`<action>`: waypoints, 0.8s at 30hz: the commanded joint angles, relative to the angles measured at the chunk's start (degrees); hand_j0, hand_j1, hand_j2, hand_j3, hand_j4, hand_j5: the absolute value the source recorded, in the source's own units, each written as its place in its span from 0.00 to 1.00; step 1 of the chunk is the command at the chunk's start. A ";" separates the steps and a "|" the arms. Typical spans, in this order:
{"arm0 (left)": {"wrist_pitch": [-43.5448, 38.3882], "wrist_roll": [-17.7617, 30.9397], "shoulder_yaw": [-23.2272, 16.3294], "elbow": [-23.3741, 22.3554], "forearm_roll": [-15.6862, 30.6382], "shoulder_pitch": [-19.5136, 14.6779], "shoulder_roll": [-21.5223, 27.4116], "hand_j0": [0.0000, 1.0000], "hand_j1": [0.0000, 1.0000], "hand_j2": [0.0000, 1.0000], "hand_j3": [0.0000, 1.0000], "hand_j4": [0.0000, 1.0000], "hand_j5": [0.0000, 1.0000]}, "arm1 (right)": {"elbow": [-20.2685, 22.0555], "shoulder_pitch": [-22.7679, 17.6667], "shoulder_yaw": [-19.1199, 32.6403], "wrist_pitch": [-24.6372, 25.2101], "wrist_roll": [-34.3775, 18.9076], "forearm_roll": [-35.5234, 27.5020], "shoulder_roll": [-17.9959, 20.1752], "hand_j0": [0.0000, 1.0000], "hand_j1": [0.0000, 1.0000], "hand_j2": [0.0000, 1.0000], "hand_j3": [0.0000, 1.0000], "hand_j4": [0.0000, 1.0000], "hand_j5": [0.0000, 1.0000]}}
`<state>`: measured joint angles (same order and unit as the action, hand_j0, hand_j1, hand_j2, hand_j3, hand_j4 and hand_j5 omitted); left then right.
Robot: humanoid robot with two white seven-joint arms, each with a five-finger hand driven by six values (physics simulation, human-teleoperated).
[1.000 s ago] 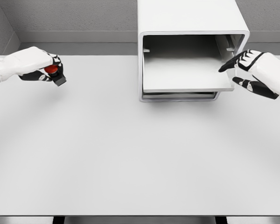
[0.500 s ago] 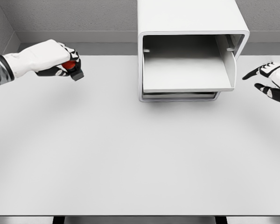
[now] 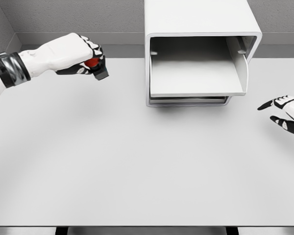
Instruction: Slide open multi-storey tabletop storage cabinets and put open load switch and slide close multi-storey tabletop storage cabinets
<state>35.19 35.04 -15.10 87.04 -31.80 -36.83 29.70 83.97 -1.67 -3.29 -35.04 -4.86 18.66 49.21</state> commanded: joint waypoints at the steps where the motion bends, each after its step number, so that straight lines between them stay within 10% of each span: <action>1: -0.19 -0.04 -0.01 1.11 0.42 0.00 -0.53 0.42 0.42 0.42 0.42 0.42 0.42 | 0.49 -0.09 -0.32 0.04 0.03 0.68 -0.96 0.61 0.61 0.61 0.61 0.61 0.61; 24: -0.19 -0.04 -0.10 3.84 0.25 -0.26 -8.61 0.43 0.43 0.43 0.43 0.43 0.43 | 2.16 -0.62 -1.20 0.04 -4.90 4.72 -8.69 0.62 0.62 0.62 0.62 0.62 0.62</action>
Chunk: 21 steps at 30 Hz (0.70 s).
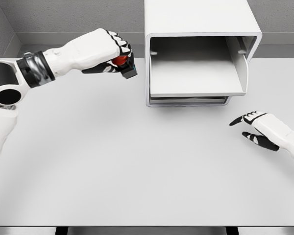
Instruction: Slide open multi-storey tabletop storage cabinets and put open load switch and slide close multi-storey tabletop storage cabinets
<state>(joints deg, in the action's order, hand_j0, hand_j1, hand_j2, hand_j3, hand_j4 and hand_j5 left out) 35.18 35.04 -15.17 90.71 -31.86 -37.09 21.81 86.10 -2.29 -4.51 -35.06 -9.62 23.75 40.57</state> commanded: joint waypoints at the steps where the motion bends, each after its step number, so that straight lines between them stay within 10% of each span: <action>1: -0.18 -0.04 -0.03 0.17 0.31 0.00 -1.15 0.43 0.43 0.43 0.43 0.43 0.43 | 0.12 0.00 0.03 0.06 -0.05 -0.38 -0.05 0.62 0.62 0.62 0.62 0.62 0.62; 21: -0.18 -0.04 -1.43 0.26 -1.19 -0.88 -9.68 0.43 0.43 0.43 0.43 0.43 0.43 | 0.12 0.00 0.03 0.06 -0.05 -0.46 0.13 0.62 0.62 0.62 0.62 0.62 0.62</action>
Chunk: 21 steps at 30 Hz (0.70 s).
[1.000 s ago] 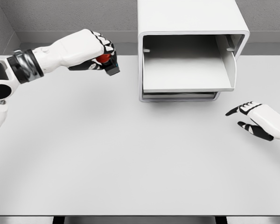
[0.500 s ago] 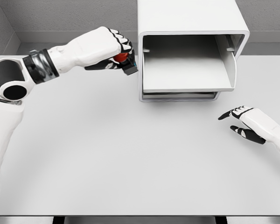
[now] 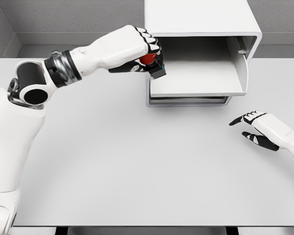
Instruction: Slide open multi-storey tabletop storage cabinets and put open load switch and slide close multi-storey tabletop storage cabinets
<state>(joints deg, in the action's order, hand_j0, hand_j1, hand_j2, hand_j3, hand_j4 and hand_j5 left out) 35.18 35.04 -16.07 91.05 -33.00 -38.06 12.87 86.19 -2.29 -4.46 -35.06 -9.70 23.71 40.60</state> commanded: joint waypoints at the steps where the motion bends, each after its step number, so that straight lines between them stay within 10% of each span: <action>1: -0.18 -0.04 -0.89 -0.26 -0.39 0.00 -1.62 0.43 0.43 0.43 0.43 0.43 0.43 | 0.03 0.00 0.06 0.06 0.03 -0.42 0.01 0.62 0.62 0.62 0.62 0.62 0.62; 21: -0.18 -0.04 -2.04 -0.70 -7.86 0.09 -10.05 0.43 0.43 0.43 0.43 0.43 0.43 | 1.70 0.00 -0.47 0.06 -0.15 -0.33 -0.26 0.62 0.62 0.62 0.62 0.62 0.62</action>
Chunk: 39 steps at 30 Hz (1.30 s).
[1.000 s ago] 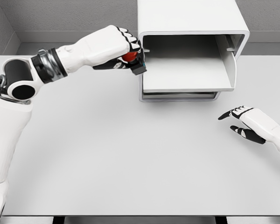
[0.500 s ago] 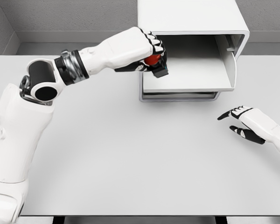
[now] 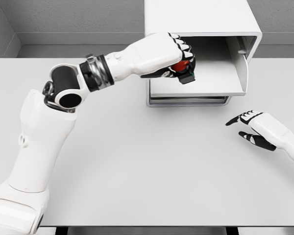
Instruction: Slide open multi-storey tabletop storage cabinets and put open load switch and slide close multi-storey tabletop storage cabinets
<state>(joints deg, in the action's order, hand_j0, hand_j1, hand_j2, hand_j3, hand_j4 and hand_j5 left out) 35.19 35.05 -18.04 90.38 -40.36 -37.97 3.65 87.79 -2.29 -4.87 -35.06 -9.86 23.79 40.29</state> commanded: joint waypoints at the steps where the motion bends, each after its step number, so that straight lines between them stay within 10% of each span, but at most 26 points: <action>1: -0.19 -0.05 -0.06 -0.03 -0.94 0.00 -1.19 0.43 0.43 0.43 0.43 0.43 0.43 | 0.19 0.00 -0.06 0.06 0.02 -0.41 -0.04 0.62 0.62 0.62 0.62 0.62 0.62; 39: -0.19 -0.05 -1.64 -5.21 -5.52 0.00 -3.65 0.44 0.44 0.44 0.44 0.44 0.44 | 0.46 0.26 0.03 0.06 -0.07 0.64 -1.09 0.62 0.62 0.62 0.62 0.62 0.62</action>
<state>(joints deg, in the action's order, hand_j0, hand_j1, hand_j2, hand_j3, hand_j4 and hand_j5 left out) 35.19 35.04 -19.73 85.25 -45.98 -37.97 0.00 88.21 -1.93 -4.85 -35.06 -9.95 24.84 39.15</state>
